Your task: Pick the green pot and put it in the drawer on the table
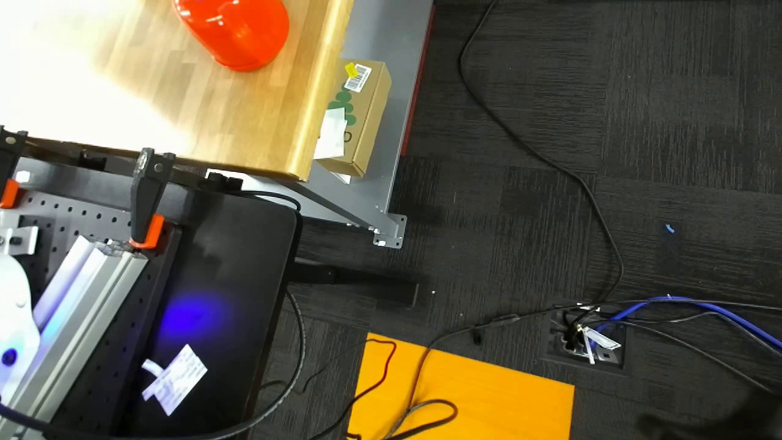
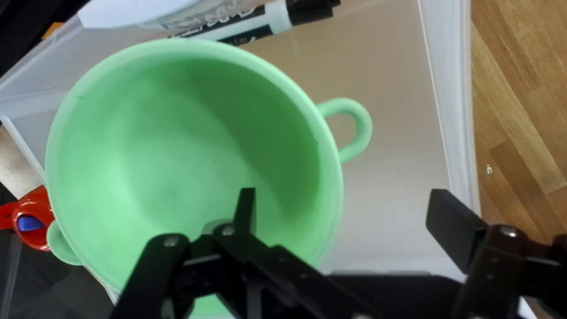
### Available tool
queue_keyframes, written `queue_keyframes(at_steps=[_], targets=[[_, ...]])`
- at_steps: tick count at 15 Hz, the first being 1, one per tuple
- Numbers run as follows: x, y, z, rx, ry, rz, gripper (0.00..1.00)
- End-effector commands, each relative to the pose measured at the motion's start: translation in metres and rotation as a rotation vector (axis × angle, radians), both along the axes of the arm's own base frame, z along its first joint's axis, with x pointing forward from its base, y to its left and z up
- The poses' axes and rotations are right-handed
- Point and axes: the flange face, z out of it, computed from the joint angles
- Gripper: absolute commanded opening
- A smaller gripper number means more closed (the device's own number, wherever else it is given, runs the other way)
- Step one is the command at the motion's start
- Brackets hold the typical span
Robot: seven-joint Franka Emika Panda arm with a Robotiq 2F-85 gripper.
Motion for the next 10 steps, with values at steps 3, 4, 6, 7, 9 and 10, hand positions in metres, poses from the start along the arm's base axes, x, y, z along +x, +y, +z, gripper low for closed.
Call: queue_keyframes(at_steps=[3,4,6,7,9,10], targets=[[-0.009,-0.017,0.034,-0.001,-0.08,-0.038,1.0],[-0.014,-0.018,0.043,0.003,-0.101,-0.042,1.0],[-0.028,-0.019,0.058,0.012,-0.135,-0.046,1.0],[-0.038,-0.018,0.065,0.013,-0.153,-0.051,1.0],[-0.061,-0.021,0.073,0.03,-0.195,-0.077,1.0],[-0.074,-0.026,0.075,0.046,-0.226,-0.105,1.0]])
